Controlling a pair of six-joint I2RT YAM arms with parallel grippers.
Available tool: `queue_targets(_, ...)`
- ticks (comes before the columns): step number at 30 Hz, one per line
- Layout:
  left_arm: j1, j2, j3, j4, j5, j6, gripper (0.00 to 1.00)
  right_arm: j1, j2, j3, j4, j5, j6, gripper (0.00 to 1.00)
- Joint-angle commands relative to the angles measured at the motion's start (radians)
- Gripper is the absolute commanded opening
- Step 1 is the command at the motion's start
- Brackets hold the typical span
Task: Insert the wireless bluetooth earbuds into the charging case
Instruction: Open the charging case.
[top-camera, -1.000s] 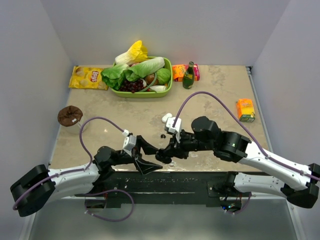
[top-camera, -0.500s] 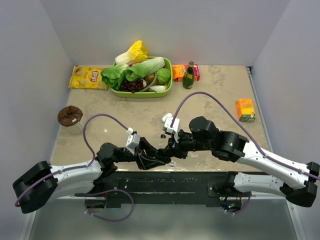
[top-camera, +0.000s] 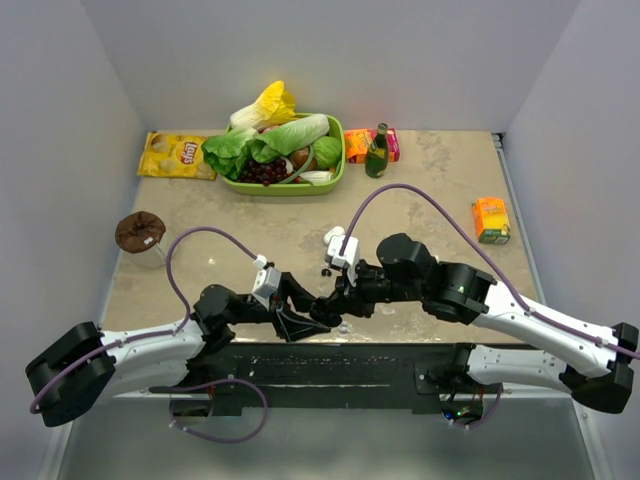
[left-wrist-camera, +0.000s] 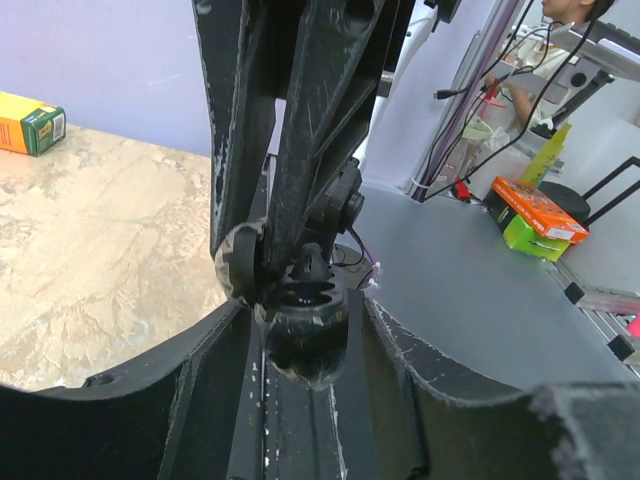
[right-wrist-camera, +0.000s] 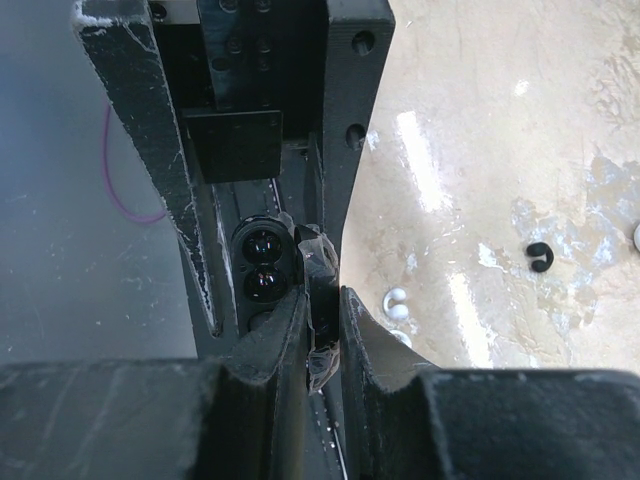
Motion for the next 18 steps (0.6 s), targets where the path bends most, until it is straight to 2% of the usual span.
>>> queue_targets(1, 0.000, 0.001, 0.048, 0.023, 0.017, 0.018, 0.53, 0.009, 0.002, 0.024, 0.015, 0.010, -0.010, 0.00)
queue_targets(6, 0.000, 0.002, 0.056, 0.022, 0.023, 0.017, 0.48, 0.014, 0.008, 0.026, 0.012, 0.015, -0.038, 0.00)
queue_targets(7, 0.000, 0.004, 0.057, 0.013, 0.024, 0.021, 0.44, 0.012, 0.008, 0.026, 0.013, 0.015, -0.039, 0.00)
queue_targets(12, 0.000, 0.013, 0.056, 0.017, 0.035, 0.020, 0.36, 0.014, 0.008, 0.027, 0.012, 0.017, -0.041, 0.00)
queue_targets(15, 0.000, 0.019, 0.056, 0.020, 0.037, 0.018, 0.40, 0.014, 0.006, 0.027, 0.012, 0.017, -0.039, 0.00)
queue_targets(16, 0.000, 0.019, 0.054, 0.023, 0.037, 0.015, 0.45, 0.014, 0.006, 0.027, 0.010, 0.017, -0.039, 0.00)
queue_targets(18, 0.000, 0.019, 0.054, 0.023, 0.037, 0.015, 0.48, 0.016, 0.005, 0.027, 0.010, 0.017, -0.039, 0.00)
